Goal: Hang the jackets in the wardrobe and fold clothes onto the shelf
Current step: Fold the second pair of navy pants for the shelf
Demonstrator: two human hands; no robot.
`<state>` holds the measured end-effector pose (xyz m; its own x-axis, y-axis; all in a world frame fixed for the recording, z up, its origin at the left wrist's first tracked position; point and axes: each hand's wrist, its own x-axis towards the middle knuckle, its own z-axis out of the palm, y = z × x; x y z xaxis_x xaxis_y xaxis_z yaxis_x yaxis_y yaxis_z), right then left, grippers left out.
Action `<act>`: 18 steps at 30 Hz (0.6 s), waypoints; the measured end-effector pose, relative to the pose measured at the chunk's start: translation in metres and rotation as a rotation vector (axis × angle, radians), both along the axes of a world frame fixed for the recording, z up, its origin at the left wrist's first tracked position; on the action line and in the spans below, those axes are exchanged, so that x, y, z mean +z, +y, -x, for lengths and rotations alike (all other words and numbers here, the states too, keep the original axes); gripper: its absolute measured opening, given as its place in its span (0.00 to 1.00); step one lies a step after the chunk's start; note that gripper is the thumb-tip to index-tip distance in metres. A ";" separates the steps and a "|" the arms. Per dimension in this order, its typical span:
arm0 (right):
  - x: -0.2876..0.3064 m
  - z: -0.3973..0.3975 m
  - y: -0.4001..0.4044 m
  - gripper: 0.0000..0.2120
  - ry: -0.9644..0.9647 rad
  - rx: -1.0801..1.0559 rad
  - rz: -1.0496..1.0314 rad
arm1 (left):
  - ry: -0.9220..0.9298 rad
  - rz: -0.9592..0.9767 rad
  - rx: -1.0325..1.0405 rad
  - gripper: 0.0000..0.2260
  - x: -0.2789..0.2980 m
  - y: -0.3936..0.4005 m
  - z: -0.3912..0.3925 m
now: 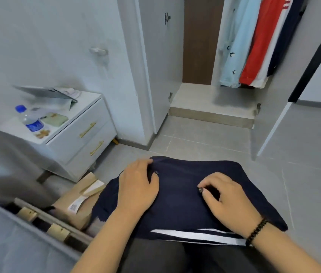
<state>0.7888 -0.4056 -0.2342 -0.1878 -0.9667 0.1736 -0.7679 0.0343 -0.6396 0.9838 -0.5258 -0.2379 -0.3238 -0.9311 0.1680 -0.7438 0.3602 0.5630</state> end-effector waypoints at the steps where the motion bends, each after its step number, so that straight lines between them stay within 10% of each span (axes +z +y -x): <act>1: 0.004 -0.017 -0.005 0.05 0.021 0.087 0.001 | 0.043 -0.058 0.103 0.16 -0.005 0.002 -0.020; 9: 0.009 -0.093 -0.026 0.25 0.290 0.432 -0.036 | 0.589 -1.148 0.423 0.25 -0.043 -0.002 -0.094; 18: 0.012 -0.104 -0.023 0.32 0.403 0.471 -0.018 | 0.991 -1.115 0.305 0.12 -0.034 -0.030 -0.118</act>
